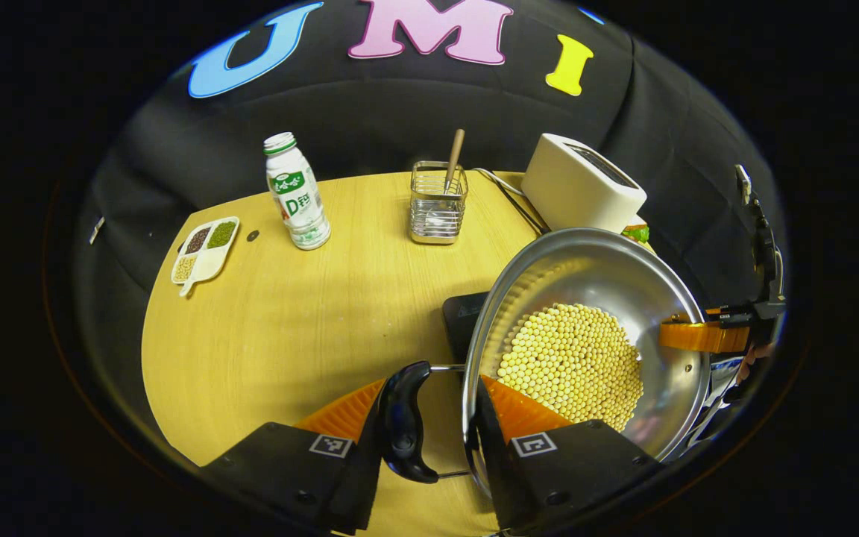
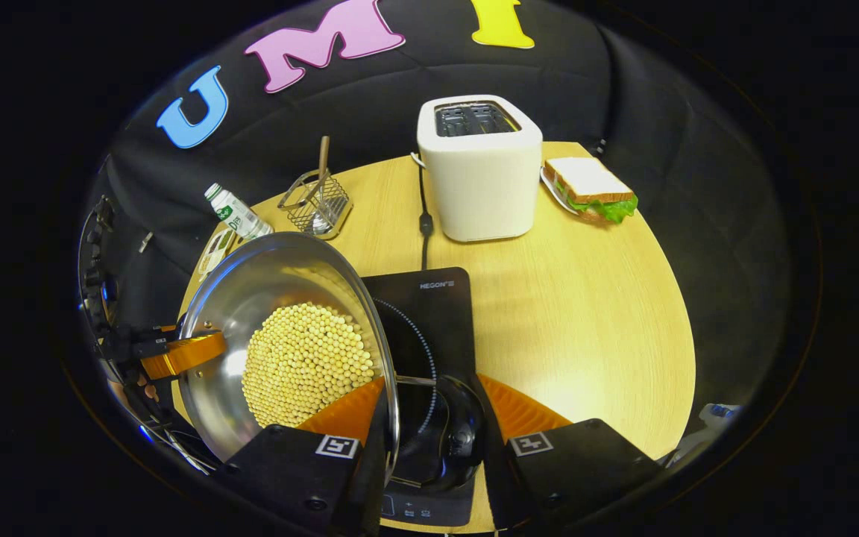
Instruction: First push the handle of the pot to place it horizontally, then grasp the pot with both hands and set it on the induction cooktop.
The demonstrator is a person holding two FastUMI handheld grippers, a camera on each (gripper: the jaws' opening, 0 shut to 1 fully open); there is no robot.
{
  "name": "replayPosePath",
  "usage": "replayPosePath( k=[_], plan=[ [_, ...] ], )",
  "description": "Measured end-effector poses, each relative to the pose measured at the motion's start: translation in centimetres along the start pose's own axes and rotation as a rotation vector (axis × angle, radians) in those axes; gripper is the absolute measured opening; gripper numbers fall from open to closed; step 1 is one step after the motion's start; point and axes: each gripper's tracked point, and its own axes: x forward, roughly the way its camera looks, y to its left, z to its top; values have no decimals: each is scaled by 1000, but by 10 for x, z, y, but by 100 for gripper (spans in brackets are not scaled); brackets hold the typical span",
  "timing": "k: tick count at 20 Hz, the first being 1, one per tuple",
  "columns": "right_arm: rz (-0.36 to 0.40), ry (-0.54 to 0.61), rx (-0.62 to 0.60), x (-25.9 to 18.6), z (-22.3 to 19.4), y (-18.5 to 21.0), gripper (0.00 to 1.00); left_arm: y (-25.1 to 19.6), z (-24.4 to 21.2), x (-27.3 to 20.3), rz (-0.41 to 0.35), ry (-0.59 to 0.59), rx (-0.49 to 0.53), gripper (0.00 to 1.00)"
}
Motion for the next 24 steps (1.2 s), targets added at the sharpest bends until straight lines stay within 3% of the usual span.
replayPosePath(
  k=[6, 7, 8, 9, 24],
  plan=[
    [-6, 21, 1, 11, 5, -16, 58, -11, 2, 19, 1, 12, -11, 63],
    [-7, 23, -3, 13, 6, -18, 54, -12, 2, 22, 1, 14, -18, 63],
    [-8, 25, -8, 15, 8, -20, 58, -12, 2, 24, 1, 16, -24, 63],
    [-8, 27, -12, 15, 9, -20, 54, -12, 2, 25, 1, 18, -29, 63],
    [-7, 31, -11, 23, 11, -17, 58, -6, 4, 32, -4, 21, -47, 63]
  ],
)
